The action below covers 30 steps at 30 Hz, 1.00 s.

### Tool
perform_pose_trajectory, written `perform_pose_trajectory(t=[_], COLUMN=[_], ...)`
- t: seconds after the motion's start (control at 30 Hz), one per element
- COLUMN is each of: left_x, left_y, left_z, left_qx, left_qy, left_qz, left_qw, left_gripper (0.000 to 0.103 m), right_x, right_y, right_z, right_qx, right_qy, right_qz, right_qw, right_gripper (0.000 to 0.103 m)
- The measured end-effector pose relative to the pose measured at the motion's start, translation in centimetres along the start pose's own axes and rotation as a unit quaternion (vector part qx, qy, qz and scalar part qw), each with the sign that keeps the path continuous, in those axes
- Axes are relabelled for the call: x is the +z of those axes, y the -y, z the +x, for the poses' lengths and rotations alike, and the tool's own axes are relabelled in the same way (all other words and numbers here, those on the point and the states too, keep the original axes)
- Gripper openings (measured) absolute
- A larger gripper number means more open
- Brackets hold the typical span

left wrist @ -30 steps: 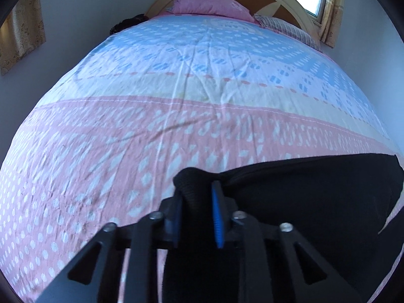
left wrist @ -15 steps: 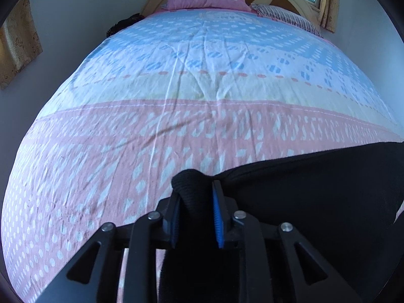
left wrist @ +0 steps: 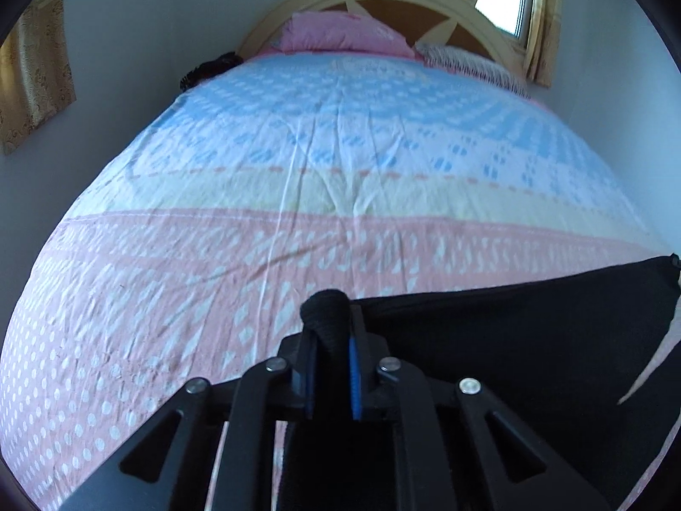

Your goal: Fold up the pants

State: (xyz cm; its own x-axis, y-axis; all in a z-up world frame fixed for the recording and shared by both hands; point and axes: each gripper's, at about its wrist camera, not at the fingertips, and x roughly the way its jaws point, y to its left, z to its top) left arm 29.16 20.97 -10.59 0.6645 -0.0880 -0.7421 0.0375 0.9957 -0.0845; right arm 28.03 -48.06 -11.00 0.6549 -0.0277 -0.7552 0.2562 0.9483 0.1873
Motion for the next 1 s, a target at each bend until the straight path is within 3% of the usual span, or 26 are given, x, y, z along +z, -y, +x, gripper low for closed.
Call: perform_pose_trajectory(t=[0.13,0.3,0.57,0.83,1.0], left_x=[-0.5,-1.9,-6.0,-12.1,-15.2], left_y=[-1.0,-1.4,-0.8,-1.9,-1.5], left_z=[-3.3,-6.0,-10.6,-10.9,-9.8], left_qx=[-0.051,-0.089,-0.108,-0.123,-0.109], left_qy=[0.048,0.072,0.110,0.095,0.087], left_qz=[-0.021,-0.028,0.000,-0.002,0.026], left_qw=[0.9974,0.9931,0.9880,0.9878,0.9899], left_gripper=[0.012,0.012,0.012,0.012,0.012], right_x=[-1.4,-3.8,-9.6,-15.7,-18.1], right_y=[0.1,0.9,2.8,6.0,6.9], right_z=[-4.3,-8.6,-13.6,-14.7,-14.4], right_qx=[0.002,0.003,0.008,-0.006,-0.016], right_qy=[0.041,0.073,0.089,0.062,0.033], right_qz=[-0.008,0.003,0.021,0.050,0.054], right_qw=[0.999,0.997,0.996,0.997,0.998], right_gripper=[0.006,0.006,0.005,0.005,0.005])
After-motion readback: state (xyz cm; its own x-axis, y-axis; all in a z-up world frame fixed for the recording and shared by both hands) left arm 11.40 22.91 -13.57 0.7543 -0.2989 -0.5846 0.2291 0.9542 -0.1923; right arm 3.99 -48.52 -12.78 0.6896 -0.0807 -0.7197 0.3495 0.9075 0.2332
